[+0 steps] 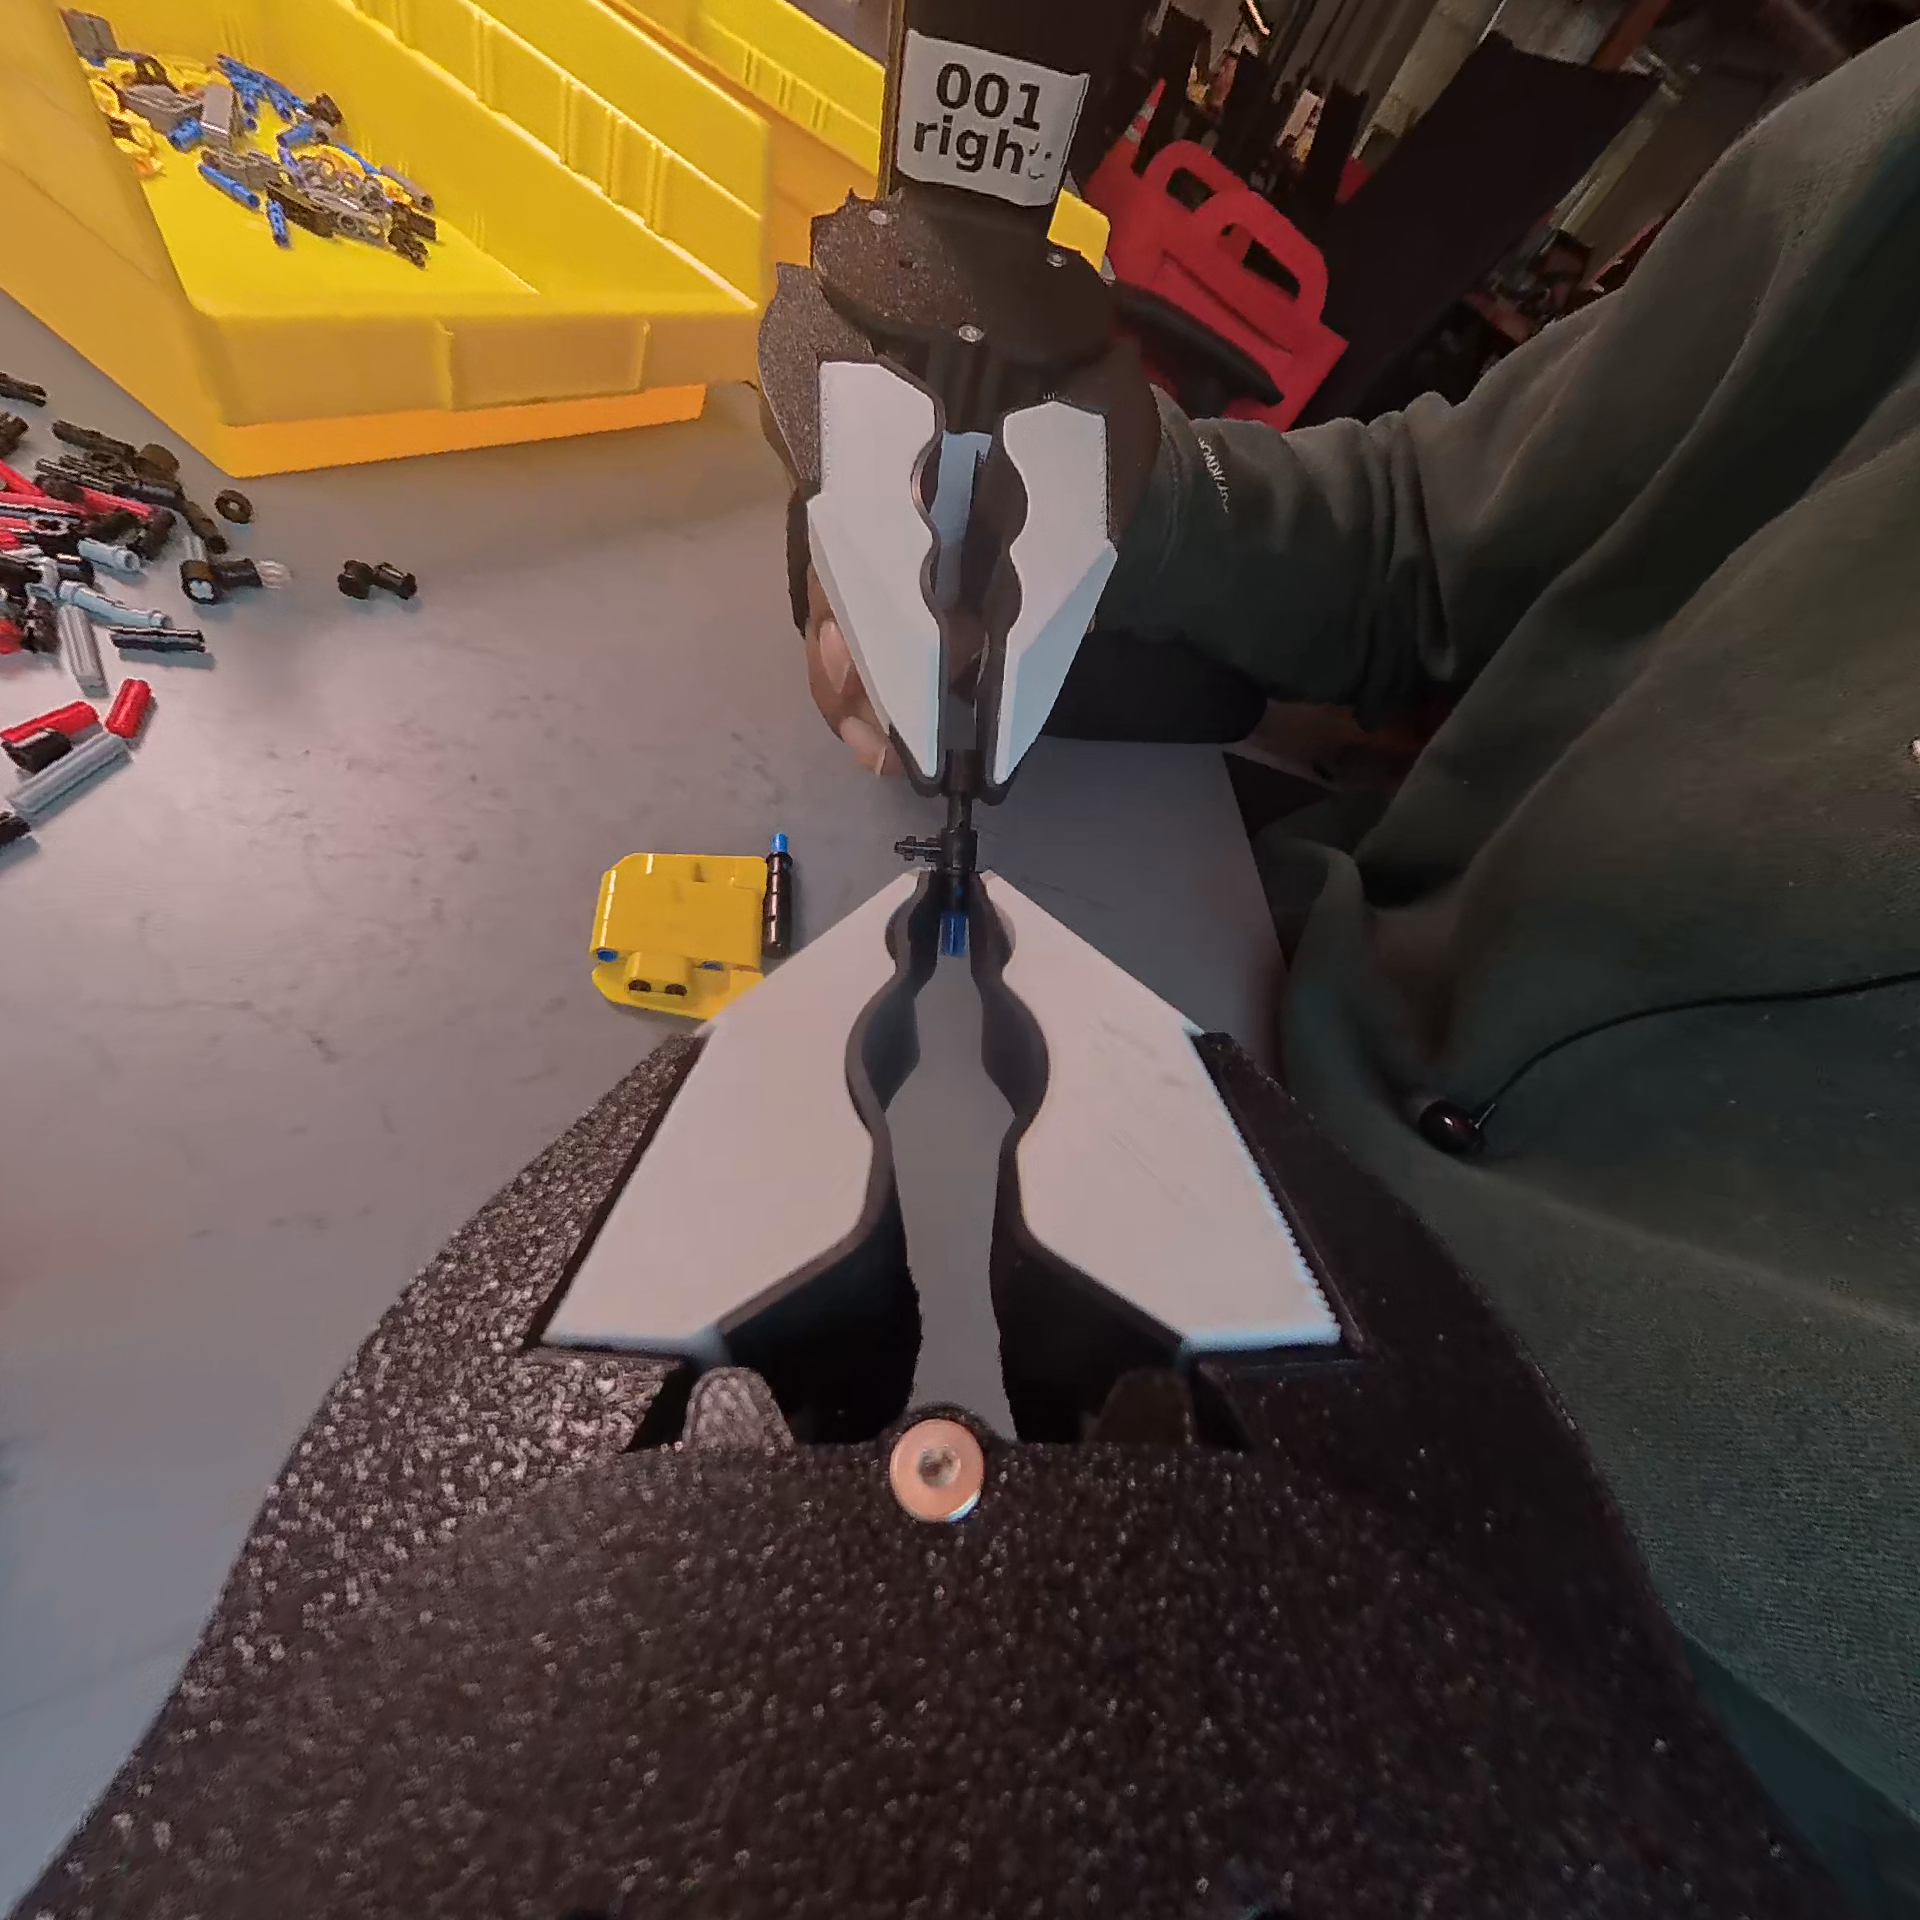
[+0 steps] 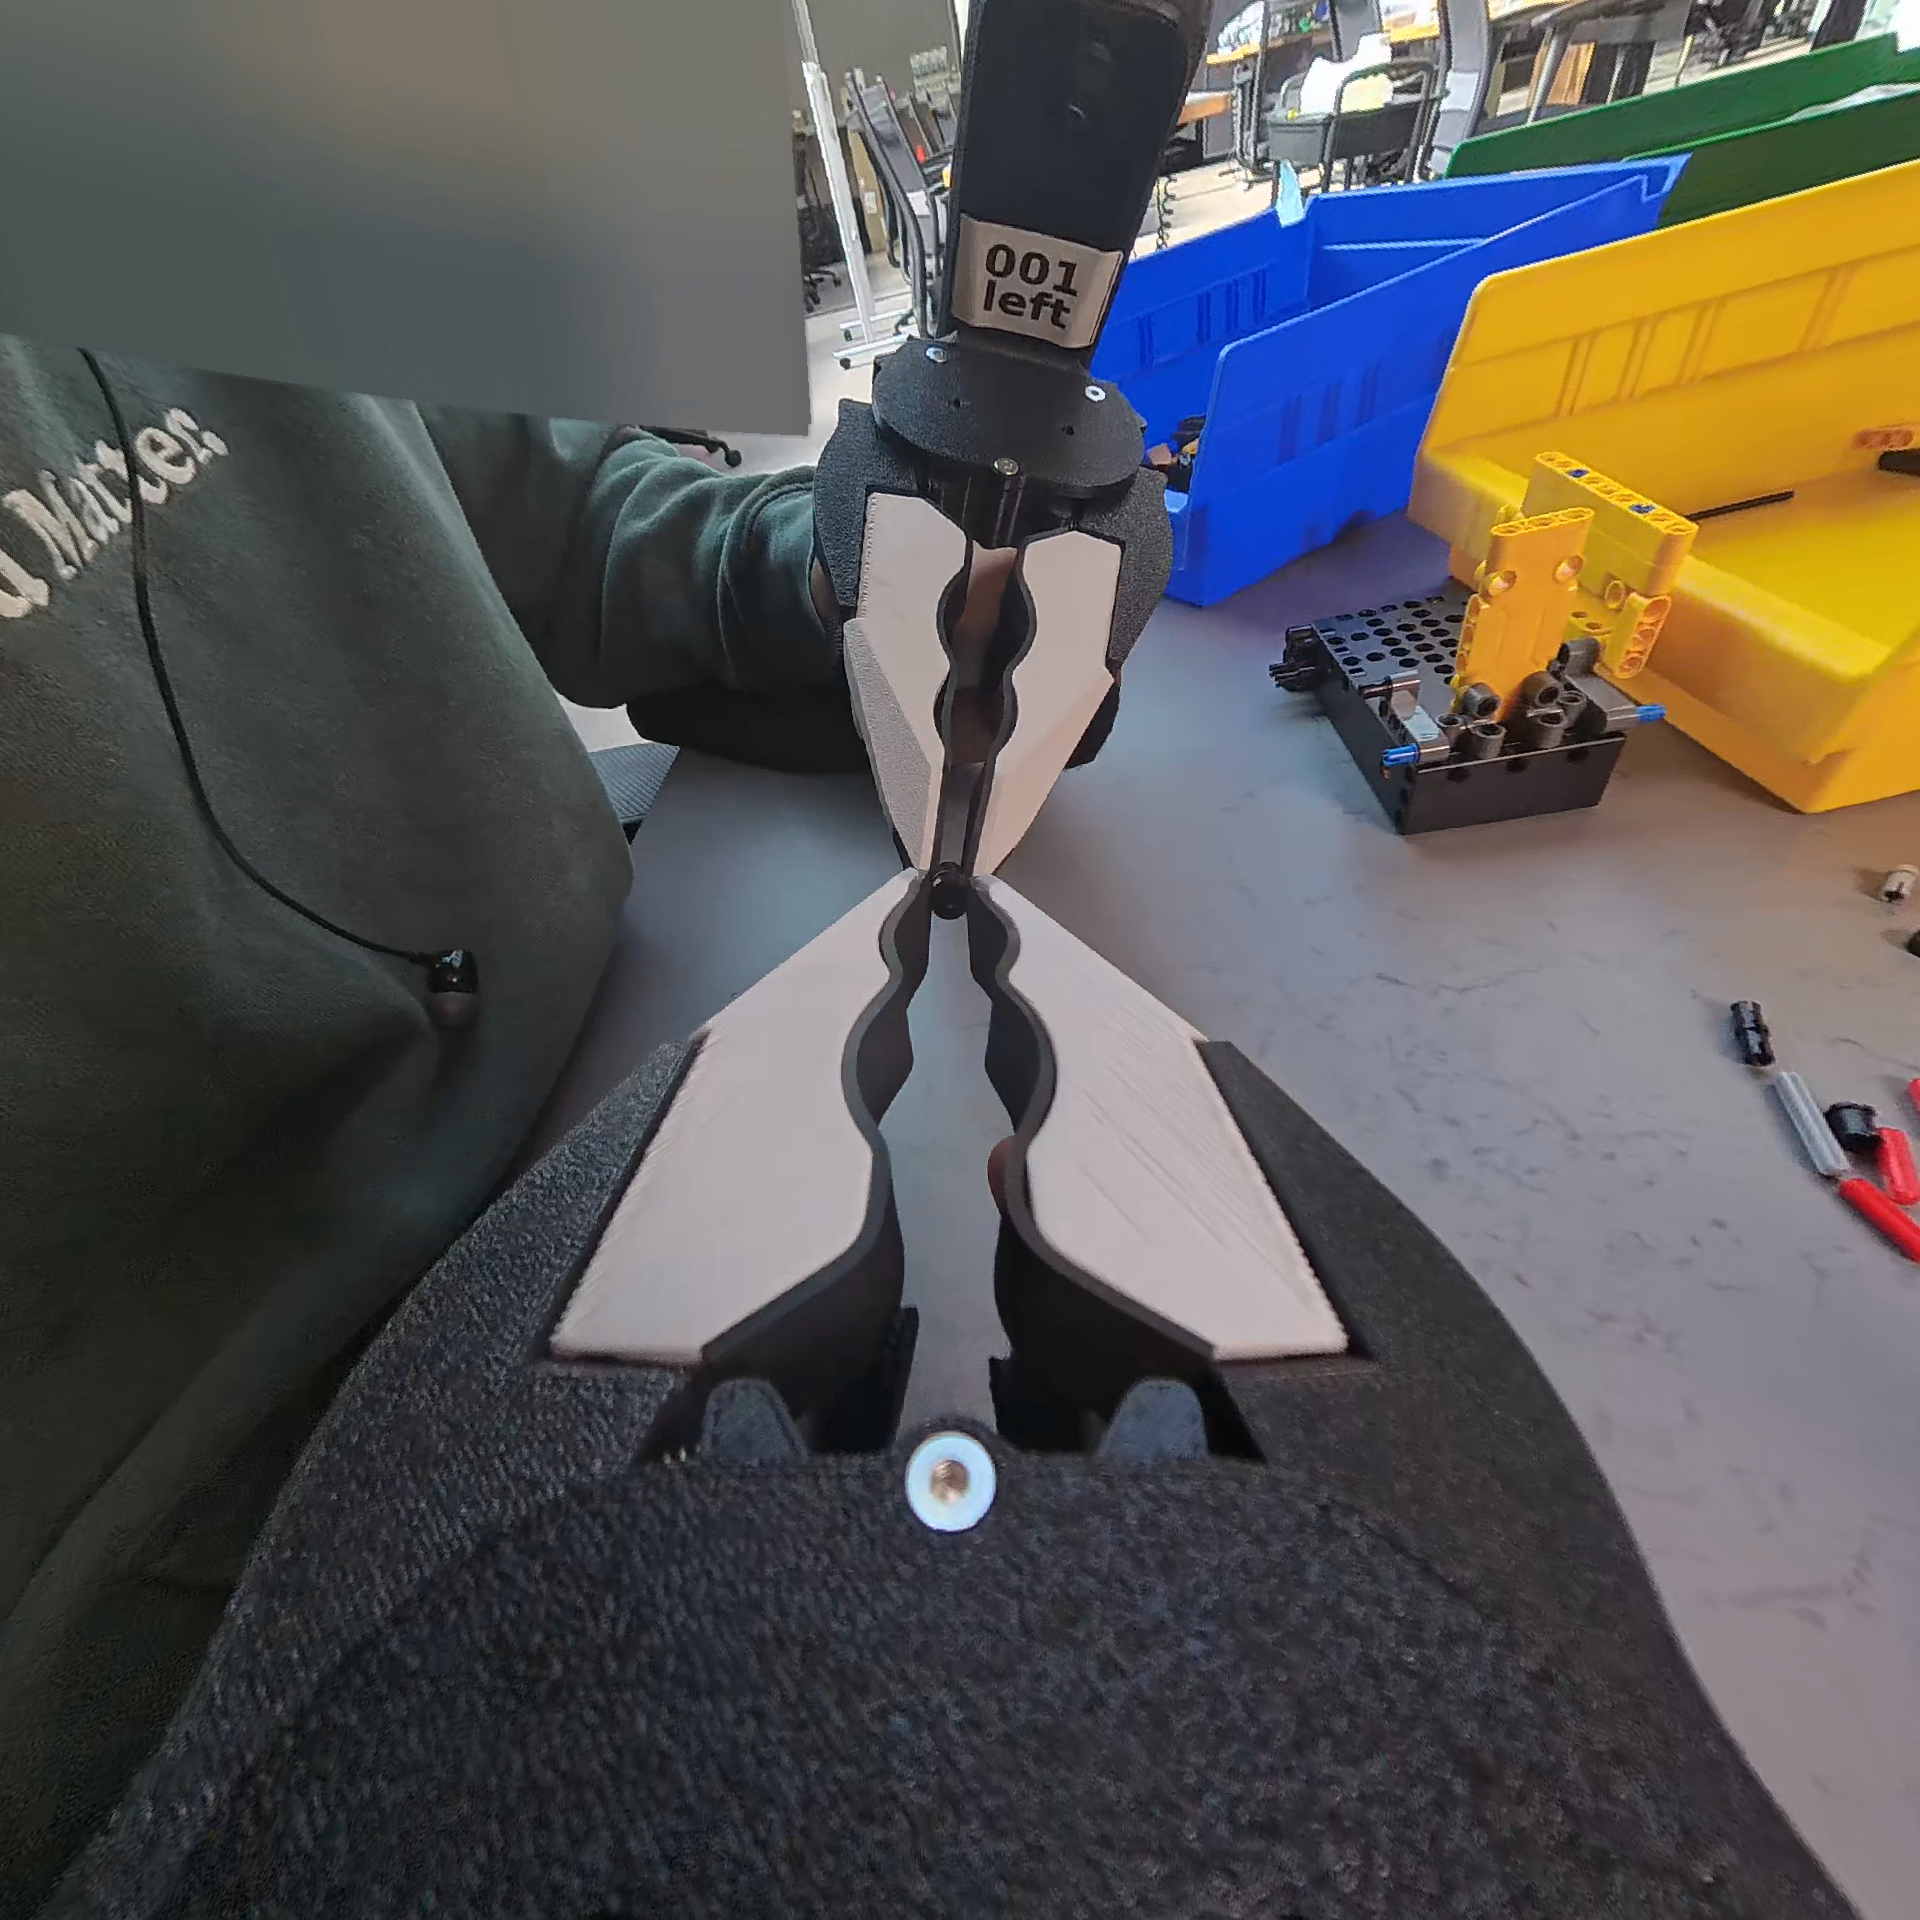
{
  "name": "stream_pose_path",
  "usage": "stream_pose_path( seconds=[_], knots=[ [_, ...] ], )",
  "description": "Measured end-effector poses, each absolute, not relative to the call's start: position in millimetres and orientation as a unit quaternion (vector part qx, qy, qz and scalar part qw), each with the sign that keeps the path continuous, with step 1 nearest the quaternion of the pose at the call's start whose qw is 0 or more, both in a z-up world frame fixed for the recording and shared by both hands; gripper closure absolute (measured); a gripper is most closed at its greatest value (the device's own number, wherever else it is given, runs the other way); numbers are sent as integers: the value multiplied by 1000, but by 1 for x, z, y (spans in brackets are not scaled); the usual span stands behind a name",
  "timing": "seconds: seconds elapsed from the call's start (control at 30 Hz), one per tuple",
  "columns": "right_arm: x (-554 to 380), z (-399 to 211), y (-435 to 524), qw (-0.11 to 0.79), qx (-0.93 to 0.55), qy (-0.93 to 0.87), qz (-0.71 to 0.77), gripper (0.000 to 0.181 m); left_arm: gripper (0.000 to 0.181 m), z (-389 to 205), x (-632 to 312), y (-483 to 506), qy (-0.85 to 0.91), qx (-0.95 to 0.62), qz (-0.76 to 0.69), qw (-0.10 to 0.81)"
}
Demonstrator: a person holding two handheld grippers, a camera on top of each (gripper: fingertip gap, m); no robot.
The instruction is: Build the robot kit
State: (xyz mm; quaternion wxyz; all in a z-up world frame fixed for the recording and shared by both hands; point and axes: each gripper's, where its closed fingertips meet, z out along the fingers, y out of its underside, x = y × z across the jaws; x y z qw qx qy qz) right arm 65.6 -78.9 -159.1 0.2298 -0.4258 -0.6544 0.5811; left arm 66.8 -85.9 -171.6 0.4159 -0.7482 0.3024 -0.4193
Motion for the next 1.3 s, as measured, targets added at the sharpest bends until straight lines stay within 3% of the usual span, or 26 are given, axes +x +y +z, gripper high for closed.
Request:
stream_pose_path(
  seconds=[0.4,0.7,1.03,1.3],
  knots=[
    [64,-148,-81,236,-417,-636,605,176,179,-153,69,-84,240,-711,-511,419],
    [64,-154,-81,221,-426,-641,599,175,178,-159,69,-84,263,-720,-481,424],
    [53,-158,-63,285,-451,-641,552,161,176,-169,49,-64,385,-727,-193,535],
    [50,-167,-61,285,-475,-646,525,166,176,-173,52,-63,421,-711,-118,550]
  ],
)
